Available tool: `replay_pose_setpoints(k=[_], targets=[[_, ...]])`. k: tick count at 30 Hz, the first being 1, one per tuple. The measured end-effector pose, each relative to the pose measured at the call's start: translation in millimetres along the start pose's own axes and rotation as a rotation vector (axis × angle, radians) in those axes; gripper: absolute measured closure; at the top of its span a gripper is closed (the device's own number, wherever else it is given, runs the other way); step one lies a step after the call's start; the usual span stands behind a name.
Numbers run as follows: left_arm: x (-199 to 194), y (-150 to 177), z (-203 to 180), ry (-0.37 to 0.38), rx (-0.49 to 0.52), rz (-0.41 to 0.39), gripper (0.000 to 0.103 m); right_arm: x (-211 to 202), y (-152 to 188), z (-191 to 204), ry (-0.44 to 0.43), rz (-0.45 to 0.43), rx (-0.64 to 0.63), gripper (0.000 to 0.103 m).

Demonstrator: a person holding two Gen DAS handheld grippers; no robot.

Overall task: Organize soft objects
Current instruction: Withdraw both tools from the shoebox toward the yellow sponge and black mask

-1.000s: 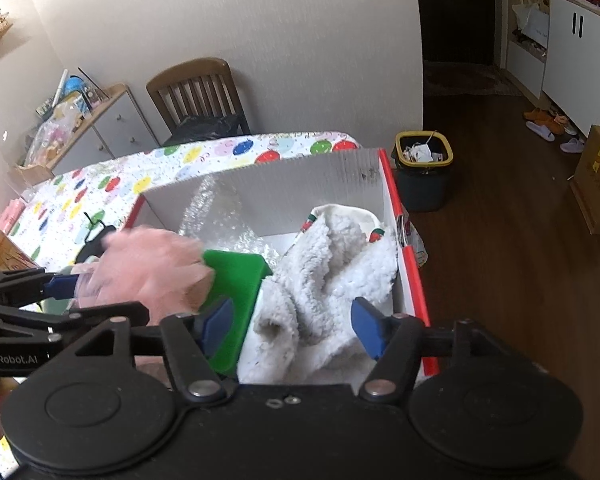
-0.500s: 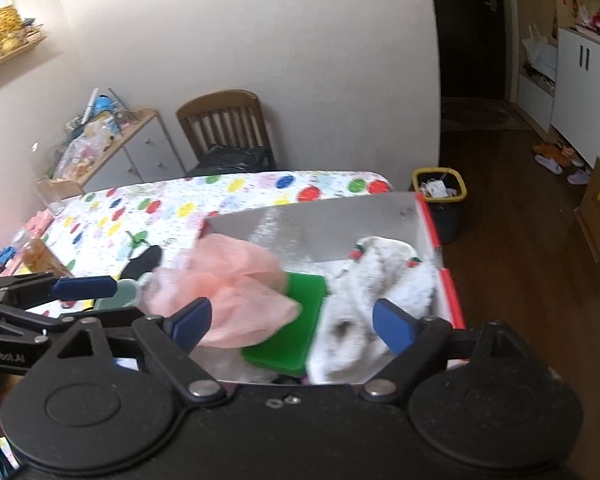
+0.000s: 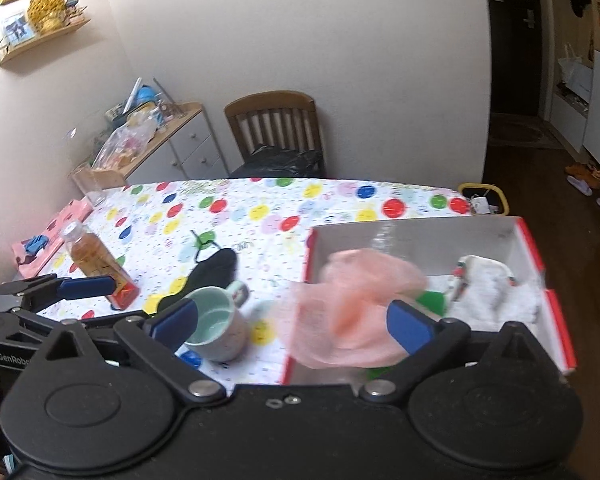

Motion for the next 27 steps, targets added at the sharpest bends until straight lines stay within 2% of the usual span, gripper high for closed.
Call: replay_pose_setpoints(k=[6, 9, 15, 27], targets=[[-16, 15, 50, -0.114, 0.0, -0.021, 0.0, 25, -4, 44, -0.011, 0.022, -0.018, 0.002], [-20, 25, 75, -0.139, -0.036, -0.022, 0.0, 43, -6, 63, -0.009, 0.042, -0.034, 0.002], [-17, 51, 111, -0.19, -0.034, 0.008, 0.0, 84, -7, 94, -0.008, 0.103, -0.047, 0.002], [15, 101, 165, -0.283, -0.047, 0.09, 0.0, 167, -8, 135, 0.03, 0.223, -0.105, 0.007]])
Point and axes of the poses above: each gripper's, at about its wrist camera, not at the fingertips, and x roughly the way its jaws point, z to its left, y to its underside, the point moved 3 cm from there along x, roughly the way its jaws point, and after that the axes turned 7 degrees about -z, right-handed, at the moved point
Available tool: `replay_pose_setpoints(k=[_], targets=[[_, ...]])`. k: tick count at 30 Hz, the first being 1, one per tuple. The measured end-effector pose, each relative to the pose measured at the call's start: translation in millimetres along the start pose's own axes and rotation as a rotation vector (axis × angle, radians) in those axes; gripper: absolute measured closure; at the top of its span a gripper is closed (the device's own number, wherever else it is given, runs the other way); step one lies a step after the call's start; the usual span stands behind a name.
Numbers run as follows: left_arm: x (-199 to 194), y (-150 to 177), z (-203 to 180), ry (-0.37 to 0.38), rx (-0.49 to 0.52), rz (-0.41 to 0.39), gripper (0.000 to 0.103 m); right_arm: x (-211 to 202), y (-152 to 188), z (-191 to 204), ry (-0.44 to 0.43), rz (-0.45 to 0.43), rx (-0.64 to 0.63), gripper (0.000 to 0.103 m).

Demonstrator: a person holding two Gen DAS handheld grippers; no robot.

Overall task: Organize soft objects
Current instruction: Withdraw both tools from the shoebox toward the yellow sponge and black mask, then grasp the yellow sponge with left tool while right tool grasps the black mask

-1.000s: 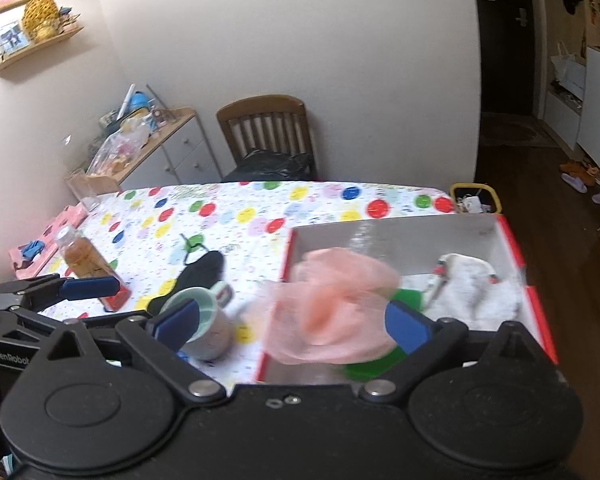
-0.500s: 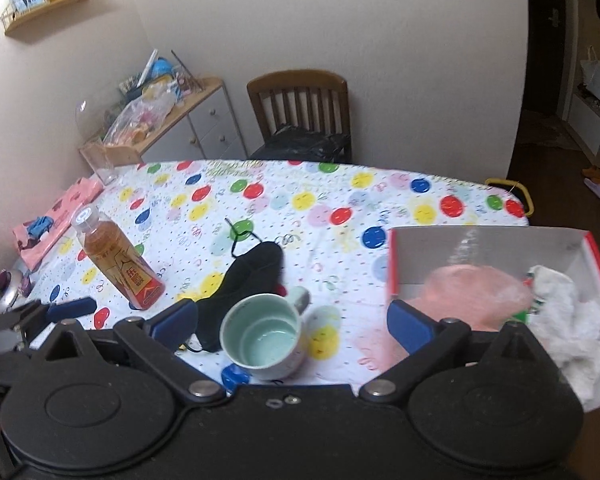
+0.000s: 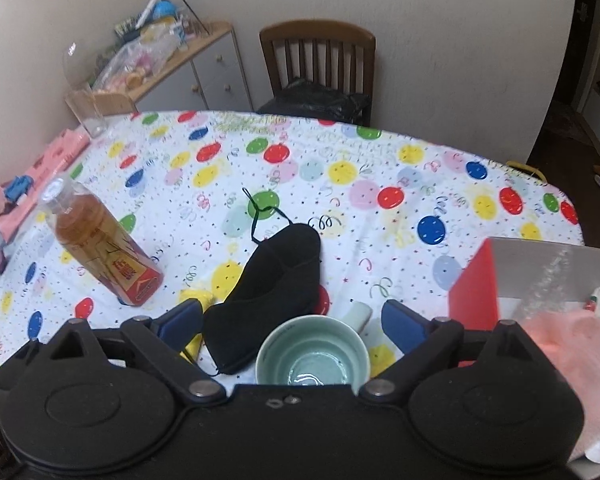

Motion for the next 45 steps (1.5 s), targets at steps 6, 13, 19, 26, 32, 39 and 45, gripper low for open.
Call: replay_pose_setpoints(k=[6, 13, 19, 26, 32, 39, 45], targets=[[18, 3, 3, -0.038, -0.005, -0.017, 0.001, 40, -4, 6, 0.022, 0.071, 0.006, 0.01], [46, 10, 7, -0.048, -0.019, 0.04, 0.006, 83, -9, 6, 0.075, 0.129, -0.007, 0.019], [55, 14, 3, -0.038, -0.014, 0.055, 0.015, 107, -7, 7, 0.07, 0.181, -0.017, 0.024], [65, 5, -2, -0.052, 0.001, 0.045, 0.028, 128, -5, 9, 0.071, 0.228, -0.03, 0.036], [72, -2, -5, -0.059, 0.018, 0.04, 0.048, 139, 2, 11, 0.064, 0.266, -0.037, 0.044], [75, -5, -2, -0.046, 0.002, 0.035, 0.065, 141, 3, 10, 0.075, 0.262, -0.032, 0.059], [75, -5, -2, -0.039, -0.003, 0.036, 0.065, 135, 3, 8, 0.108, 0.236, -0.036, 0.086]])
Point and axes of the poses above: each gripper's, at about its wrist camera, not at the fingertips, and x roughly the way its jaws point, z to its left, y to its underside, the point moved 3 cm from there along x, roughly the way its jaws point, and after that the axes turned 7 degrees about -z, right-handed, at the moved point
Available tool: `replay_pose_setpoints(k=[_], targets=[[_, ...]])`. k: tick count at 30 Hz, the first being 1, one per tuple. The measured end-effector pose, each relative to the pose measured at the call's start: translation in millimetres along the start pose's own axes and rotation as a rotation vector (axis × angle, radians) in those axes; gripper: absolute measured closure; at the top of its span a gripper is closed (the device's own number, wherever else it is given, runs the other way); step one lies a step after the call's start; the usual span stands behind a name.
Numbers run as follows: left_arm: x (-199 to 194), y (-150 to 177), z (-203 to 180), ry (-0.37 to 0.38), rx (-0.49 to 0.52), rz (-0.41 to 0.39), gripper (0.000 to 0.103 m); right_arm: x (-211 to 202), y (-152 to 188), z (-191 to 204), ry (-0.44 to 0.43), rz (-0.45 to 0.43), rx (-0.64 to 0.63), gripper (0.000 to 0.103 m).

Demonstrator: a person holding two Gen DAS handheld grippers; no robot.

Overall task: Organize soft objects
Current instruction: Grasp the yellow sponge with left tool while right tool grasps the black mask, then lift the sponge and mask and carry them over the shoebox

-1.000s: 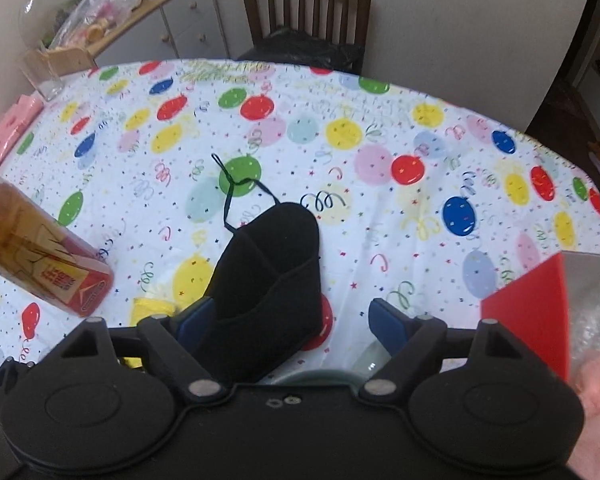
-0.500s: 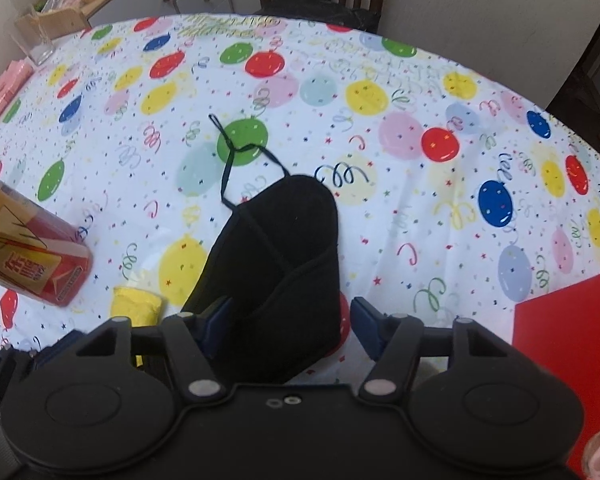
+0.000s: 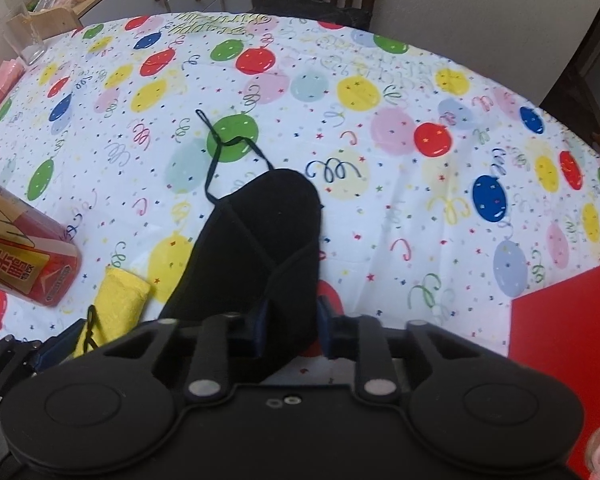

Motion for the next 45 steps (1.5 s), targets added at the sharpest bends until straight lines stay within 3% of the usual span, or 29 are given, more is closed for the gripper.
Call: replay_pose_setpoints(k=[6, 14, 26, 35, 45], targets=[[-3, 0, 5, -0.004, -0.006, 0.0, 0.065, -20, -2, 2, -0.013, -0.079, 0.001, 0.094], [-11, 1, 14, -0.016, -0.016, 0.007, 0.065, -67, -4, 2, -0.04, -0.196, 0.031, 0.094], [-52, -14, 10, 0.009, -0.016, -0.029, 0.065, -136, 13, -8, -0.091, -0.299, 0.07, 0.094], [-95, -33, -16, 0.041, 0.015, -0.097, 0.065, -192, 40, -38, -0.113, -0.372, 0.119, 0.094], [-141, -67, -72, 0.111, 0.052, -0.188, 0.065, -246, 78, -80, -0.118, -0.444, 0.159, 0.094]])
Point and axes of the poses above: each gripper's, at about its wrist camera, not at the fingertips, and x roughly the way its jaws point, z to its left, y to its underside, the point moved 3 cm from there along x, roughly the way its jaws point, and after that the axes turned 7 degrees about -z, right-handed, at the moved point
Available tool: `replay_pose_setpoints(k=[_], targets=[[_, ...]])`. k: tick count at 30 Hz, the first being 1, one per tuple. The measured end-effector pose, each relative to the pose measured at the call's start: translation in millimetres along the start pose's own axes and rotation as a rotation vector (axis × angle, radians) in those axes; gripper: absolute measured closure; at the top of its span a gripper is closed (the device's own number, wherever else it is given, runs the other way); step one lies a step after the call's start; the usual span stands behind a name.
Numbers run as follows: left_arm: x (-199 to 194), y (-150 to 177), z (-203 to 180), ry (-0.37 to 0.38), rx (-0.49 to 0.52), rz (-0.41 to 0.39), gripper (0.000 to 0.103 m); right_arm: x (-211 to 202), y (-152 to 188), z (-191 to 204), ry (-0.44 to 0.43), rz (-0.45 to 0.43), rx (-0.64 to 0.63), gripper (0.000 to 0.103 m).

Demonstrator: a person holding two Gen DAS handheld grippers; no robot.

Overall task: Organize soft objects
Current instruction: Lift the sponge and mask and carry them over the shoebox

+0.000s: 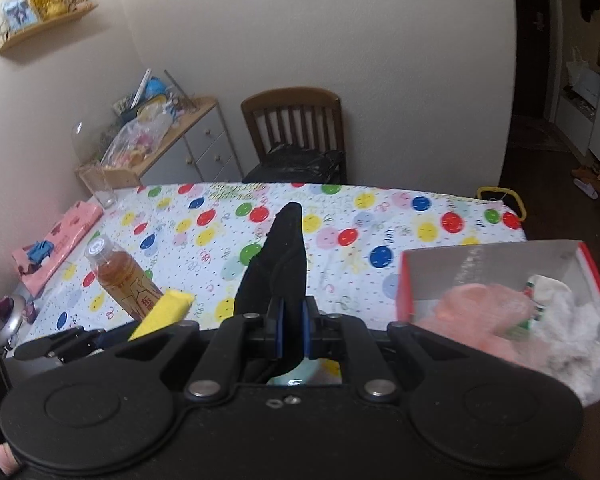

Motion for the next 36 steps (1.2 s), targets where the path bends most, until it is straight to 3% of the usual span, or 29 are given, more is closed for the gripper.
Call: replay_pose_setpoints(k=[14, 27, 36], targets=[[-6, -45, -108, 0.103, 0.047, -0.071, 0.065, -66, 5, -101, 0.064, -0.085, 0.076, 0.094], [31, -48, -196, 0.164, 0.093, -0.037, 0.065, -88, 12, -204, 0.154, -0.104, 0.127, 0.094], [69, -35, -238, 0.18, 0.115, 0.032, 0.065, -73, 19, -258, 0.206, -0.068, 0.145, 0.094]])
Point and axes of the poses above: each gripper's, at about its wrist camera, not at the fingertips, and x roughly the way its jaws point, z to its left, y to its underside, the point moved 3 cm from there along x, roughly the way its jaws point, and after that the axes turned 7 degrees about -z, right-handed, at the moved point
